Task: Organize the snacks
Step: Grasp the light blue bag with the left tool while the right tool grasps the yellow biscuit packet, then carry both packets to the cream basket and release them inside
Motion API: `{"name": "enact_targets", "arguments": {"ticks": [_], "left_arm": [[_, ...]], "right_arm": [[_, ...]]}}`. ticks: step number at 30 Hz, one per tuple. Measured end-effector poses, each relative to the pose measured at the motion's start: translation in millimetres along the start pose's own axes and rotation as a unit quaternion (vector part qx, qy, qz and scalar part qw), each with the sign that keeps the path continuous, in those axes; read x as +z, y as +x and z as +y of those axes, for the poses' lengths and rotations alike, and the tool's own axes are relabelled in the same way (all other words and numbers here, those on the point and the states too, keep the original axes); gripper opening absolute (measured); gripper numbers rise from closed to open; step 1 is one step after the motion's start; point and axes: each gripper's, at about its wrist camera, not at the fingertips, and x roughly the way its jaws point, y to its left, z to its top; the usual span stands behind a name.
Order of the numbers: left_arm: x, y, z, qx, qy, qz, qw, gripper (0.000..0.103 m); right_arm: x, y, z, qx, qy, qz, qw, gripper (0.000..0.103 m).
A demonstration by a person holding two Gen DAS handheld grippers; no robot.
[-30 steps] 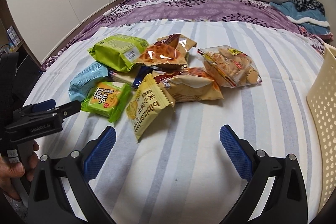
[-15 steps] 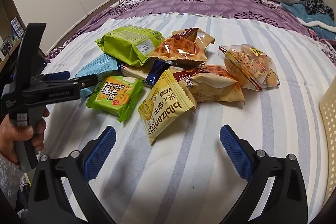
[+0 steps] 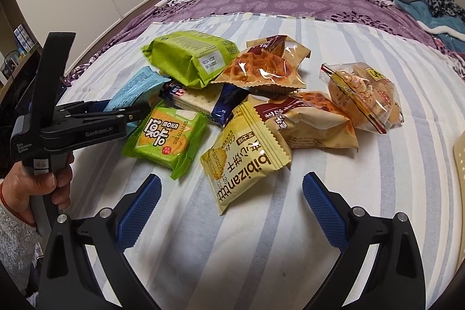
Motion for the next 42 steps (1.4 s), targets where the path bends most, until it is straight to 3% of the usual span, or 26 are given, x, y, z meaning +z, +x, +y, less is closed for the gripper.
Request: {"name": "enact_targets", "arguments": {"ticks": [10,13,15,23,28,42], "left_arm": [[-12.3,-32.1,1.8,-0.006,-0.028,-0.024,0.9993,0.06],[-12.5,-41.6,3.0,-0.006,-0.032,-0.03,0.999,0.06],[-11.9,-46.8,2.2,-0.006,-0.031,-0.033,0.999,0.06],[-8.3,-60.9,-6.6,-0.012,-0.024,-0.044,0.9987,0.06],[-5.3,-69.1,-17.6,-0.016,-0.017,-0.051,0.9985,0.06],[-1.1,-105.8,-61.8,-0.023,0.024,-0.079,0.9963,0.061]], "right_arm": [[11.7,13.9,2.1,0.0,0.011,0.006,1.0,0.069],[15.3,19.8,1.3,-0.004,0.012,0.008,1.0,0.055],[16.5,23.5,0.3,-0.006,0.014,0.011,1.0,0.04],[10.4,8.1,-1.7,0.009,0.006,0.002,1.0,0.013],[5.5,-15.7,-2.8,0.021,-0.007,-0.019,1.0,0.013],[2.1,-86.7,-35.9,0.024,0.026,-0.092,0.995,0.013]]}}
